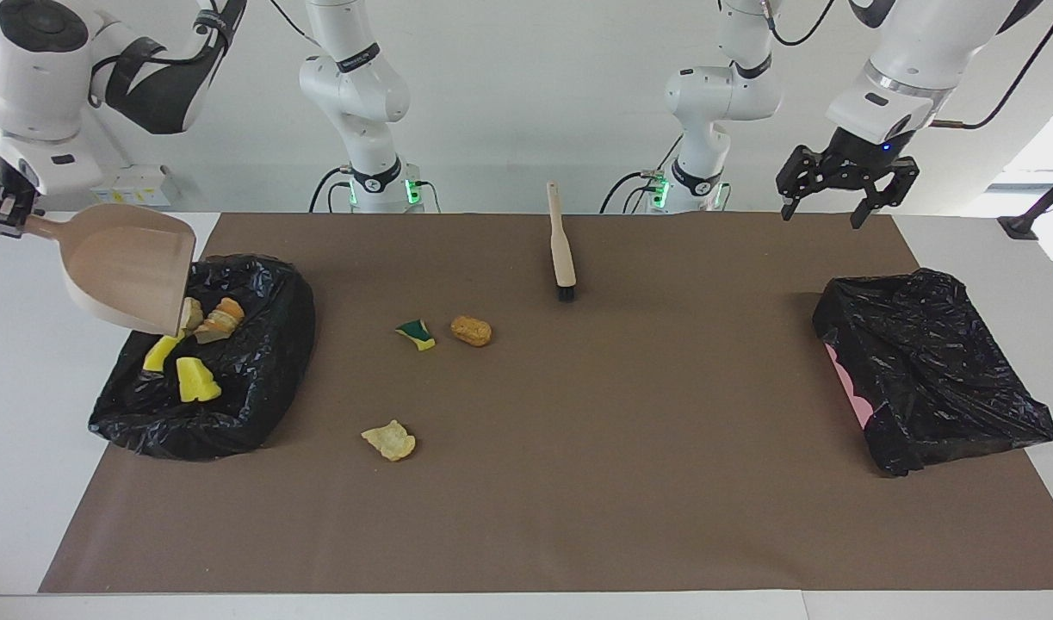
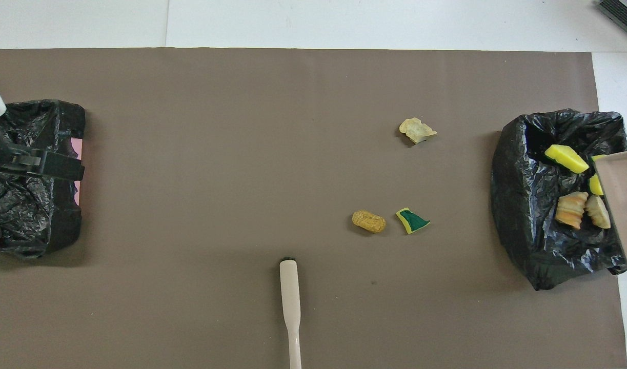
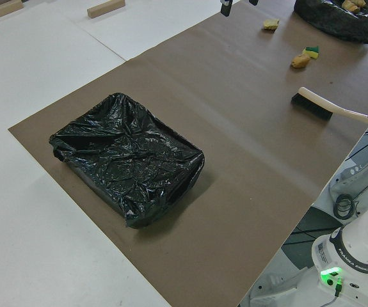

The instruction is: Sweep and dump trash in bin

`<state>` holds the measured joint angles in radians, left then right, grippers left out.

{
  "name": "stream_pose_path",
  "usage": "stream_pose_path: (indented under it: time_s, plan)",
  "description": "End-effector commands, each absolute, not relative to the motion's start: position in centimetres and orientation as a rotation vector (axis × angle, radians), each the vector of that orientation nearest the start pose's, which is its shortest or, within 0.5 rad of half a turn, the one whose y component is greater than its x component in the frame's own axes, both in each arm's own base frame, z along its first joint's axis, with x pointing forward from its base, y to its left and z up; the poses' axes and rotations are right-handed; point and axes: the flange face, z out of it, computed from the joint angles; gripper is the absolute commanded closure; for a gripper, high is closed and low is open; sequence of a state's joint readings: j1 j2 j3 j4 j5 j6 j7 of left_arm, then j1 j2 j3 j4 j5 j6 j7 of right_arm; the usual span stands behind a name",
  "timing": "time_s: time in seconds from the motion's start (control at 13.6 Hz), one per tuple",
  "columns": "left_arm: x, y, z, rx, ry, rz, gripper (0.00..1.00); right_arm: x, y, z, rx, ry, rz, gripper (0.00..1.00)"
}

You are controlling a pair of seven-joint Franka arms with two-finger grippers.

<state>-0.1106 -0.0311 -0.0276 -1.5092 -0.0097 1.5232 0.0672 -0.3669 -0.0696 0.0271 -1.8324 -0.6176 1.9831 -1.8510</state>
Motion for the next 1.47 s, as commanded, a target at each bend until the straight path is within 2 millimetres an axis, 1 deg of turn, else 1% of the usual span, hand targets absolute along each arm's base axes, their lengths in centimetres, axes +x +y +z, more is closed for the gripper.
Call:
stream_pose_path:
  time_s: [0.0, 0.22, 0.44, 0.52, 0.59, 0.74, 0.81, 0.88, 0.96, 1.1, 1.25, 1.32, 1.4]
  plan:
    - [53.4, -7.4, 67.2, -3.107, 0.339, -0.042, 0.00, 51.9, -19.0, 58.2, 1.787, 2.046, -0.466, 1.00]
    - [53.0, -7.5, 67.2, -3.118, 0.345, -0.012, 0.00, 52.7, -14.5, 56.1, 1.907, 2.068, -0.408, 1.00]
    - [53.1, -6.5, 67.4, -3.123, 0.319, -0.024, 0.00, 53.7, -9.0, 54.6, 2.018, 2.032, -0.319, 1.00]
    - [53.0, -6.4, 67.3, -3.123, 0.317, -0.024, 0.00, 54.1, -6.9, 53.5, 2.069, 2.022, -0.288, 1.00]
    - [52.7, -6.1, 67.7, -3.126, 0.308, -0.036, 0.00, 54.5, -5.0, 52.3, 2.135, 1.998, -0.260, 1.00]
    - [52.6, -5.9, 67.8, -3.141, 0.302, -0.038, 0.00, 55.5, -0.3, 49.6, 2.265, 1.936, -0.230, 1.00]
    - [52.6, -5.9, 67.8, -3.141, 0.302, -0.038, 0.00, 55.8, 1.5, 48.2, 2.355, 1.876, -0.220, 1.00]
    - [52.6, -5.8, 67.8, -3.141, 0.297, -0.041, 0.00, 56.1, 3.1, 46.6, 2.481, 1.796, -0.210, 1.00]
    - [52.6, -5.7, 67.9, -3.140, 0.297, -0.043, 0.00, 56.3, 5.3, 45.5, 2.568, 1.726, -0.192, 1.00]
    - [52.4, -5.4, 67.9, -3.141, 0.285, -0.043, 0.00, 56.3, 9.8, 44.8, 2.686, 1.517, -0.156, 1.00]
    - [52.3, -5.2, 67.7, -3.145, 0.278, -0.036, 0.00, 56.2, 13.2, 44.1, 2.821, 1.245, -0.122, 1.00]
    - [52.2, -4.9, 67.7, -3.155, 0.273, -0.039, 0.00, 56.2, 14.7, 43.2, 2.900, 1.105, -0.127, 1.00]
    - [52.2, -4.8, 67.5, -3.163, 0.268, -0.036, 0.00, 56.4, 15.7, 42.5, 2.972, 0.970, -0.116, 1.00]
